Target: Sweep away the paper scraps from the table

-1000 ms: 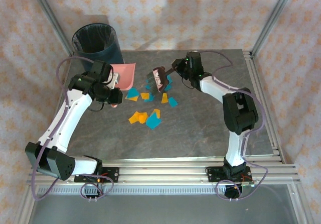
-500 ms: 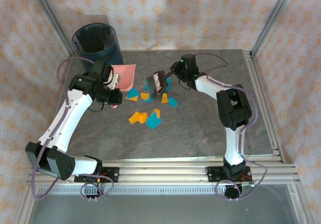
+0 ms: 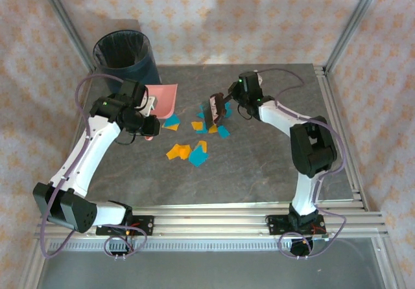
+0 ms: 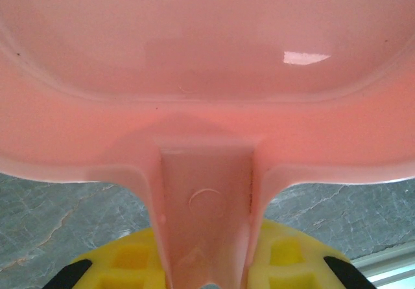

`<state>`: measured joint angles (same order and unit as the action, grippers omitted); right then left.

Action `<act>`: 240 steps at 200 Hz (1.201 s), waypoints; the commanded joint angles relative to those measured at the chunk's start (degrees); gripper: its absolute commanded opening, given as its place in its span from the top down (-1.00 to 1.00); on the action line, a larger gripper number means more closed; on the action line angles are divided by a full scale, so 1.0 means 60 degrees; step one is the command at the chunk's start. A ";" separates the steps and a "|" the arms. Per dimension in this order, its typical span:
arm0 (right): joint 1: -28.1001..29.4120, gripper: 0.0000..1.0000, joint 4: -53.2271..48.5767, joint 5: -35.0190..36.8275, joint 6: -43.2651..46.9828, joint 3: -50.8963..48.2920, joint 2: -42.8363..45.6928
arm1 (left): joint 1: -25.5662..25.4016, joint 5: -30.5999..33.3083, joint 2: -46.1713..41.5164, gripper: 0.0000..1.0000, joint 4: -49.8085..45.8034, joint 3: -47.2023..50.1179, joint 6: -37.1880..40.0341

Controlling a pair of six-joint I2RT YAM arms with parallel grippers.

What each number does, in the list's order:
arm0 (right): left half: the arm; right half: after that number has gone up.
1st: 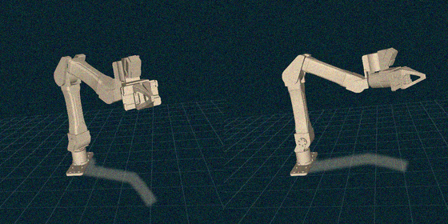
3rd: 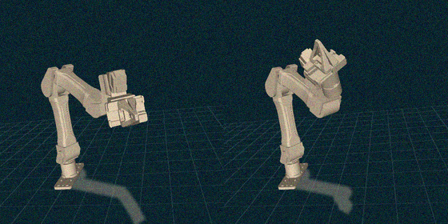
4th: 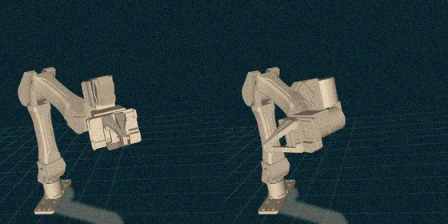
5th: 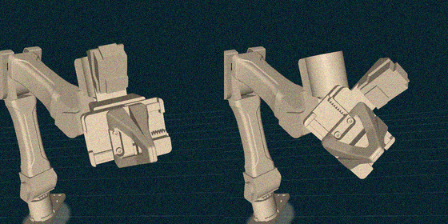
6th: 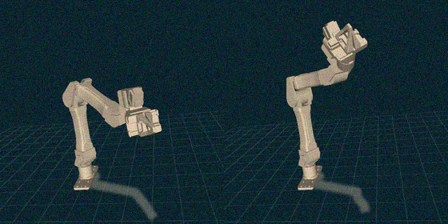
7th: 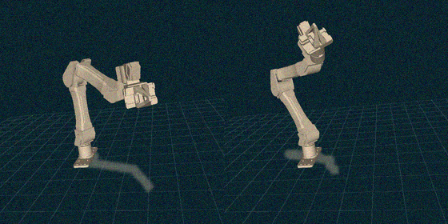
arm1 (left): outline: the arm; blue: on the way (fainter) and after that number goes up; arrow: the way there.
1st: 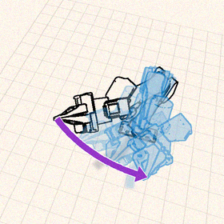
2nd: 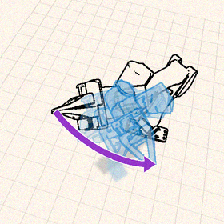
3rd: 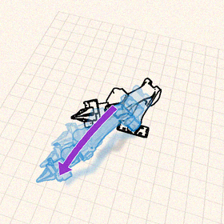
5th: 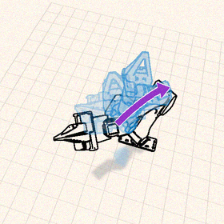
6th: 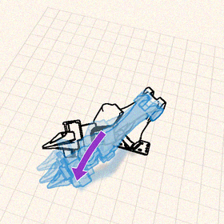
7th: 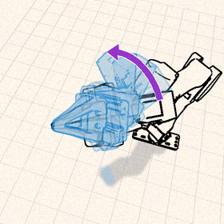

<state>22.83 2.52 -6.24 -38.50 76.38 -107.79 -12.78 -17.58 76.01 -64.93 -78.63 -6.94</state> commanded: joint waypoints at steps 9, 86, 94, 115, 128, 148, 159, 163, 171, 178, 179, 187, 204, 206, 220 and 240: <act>-0.0013 1.00 -0.1005 0.1215 0.0846 -0.0675 0.0762 | -0.0132 -0.0072 -0.0097 1.00 0.0007 0.0064 0.0212; -0.0031 1.00 -0.2456 0.3423 0.1795 -0.1394 0.2267 | -0.0620 -0.0045 0.0134 1.00 -0.0026 -0.0049 0.0270; -0.0036 1.00 -0.2604 0.3603 0.1850 -0.1427 0.2400 | -0.0692 -0.0028 0.0199 1.00 -0.0041 -0.0089 0.0274; -0.0040 1.00 -0.2873 0.3828 0.1975 -0.1553 0.2803 | -0.0909 0.0069 0.0345 1.00 -0.0076 -0.0187 0.0292; -0.0026 1.00 -0.3074 0.3909 0.2000 -0.1618 0.3073 | -0.1057 0.0156 0.0446 1.00 -0.0110 -0.0260 0.0307; -0.0050 1.00 -0.3140 0.3845 0.2012 -0.1767 0.3532 | -0.1287 0.0277 0.0580 1.00 -0.0136 -0.0364 0.0307; -0.0048 1.00 -0.3022 0.3528 0.2108 -0.1892 0.3810 | -0.1409 0.0323 0.0651 1.00 -0.0143 -0.0407 0.0293; -0.0058 1.00 -0.2933 0.3359 0.2182 -0.1939 0.3914 | -0.1449 0.0326 0.0673 1.00 -0.0149 -0.0415 0.0296; -0.0069 1.00 -0.2738 0.2964 0.2344 -0.2049 0.4129 | -0.1536 0.0363 0.0718 1.00 -0.0156 -0.0442 0.0279; -0.0069 1.00 -0.2579 0.2624 0.2415 -0.2126 0.4285 | -0.1602 0.0386 0.0760 1.00 -0.0159 -0.0466 0.0277; -0.0069 1.00 -0.2562 0.2579 0.2416 -0.2133 0.4306 | -0.1619 0.0398 0.0762 1.00 -0.0162 -0.0470 0.0277; -0.0090 1.00 -0.2376 0.2158 0.2518 -0.2220 0.4470 | -0.1697 0.0433 0.0793 1.00 -0.0168 -0.0496 0.0272; -0.0140 1.00 -0.1991 0.1198 0.2676 -0.2371 0.4659 | -0.1852 0.0492 0.0864 1.00 -0.0143 -0.0518 0.0263; -0.0153 1.00 -0.1960 0.1094 0.2691 -0.2384 0.4670 | -0.1862 0.0497 0.0870 1.00 -0.0138 -0.0518 0.0259; -0.0152 1.00 -0.1706 0.0614 0.2723 -0.2459 0.4716 | -0.1967 0.0495 0.0932 1.00 -0.0121 -0.0511 0.0244; -0.0172 1.00 -0.1328 -0.0111 0.2769 -0.2507 0.4609 | -0.2134 0.0575 0.1055 1.00 -0.0127 -0.0545 0.0225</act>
<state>22.28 -10.66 0.32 -23.24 61.87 -80.93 -24.45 -16.08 81.19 -65.12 -80.23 -5.93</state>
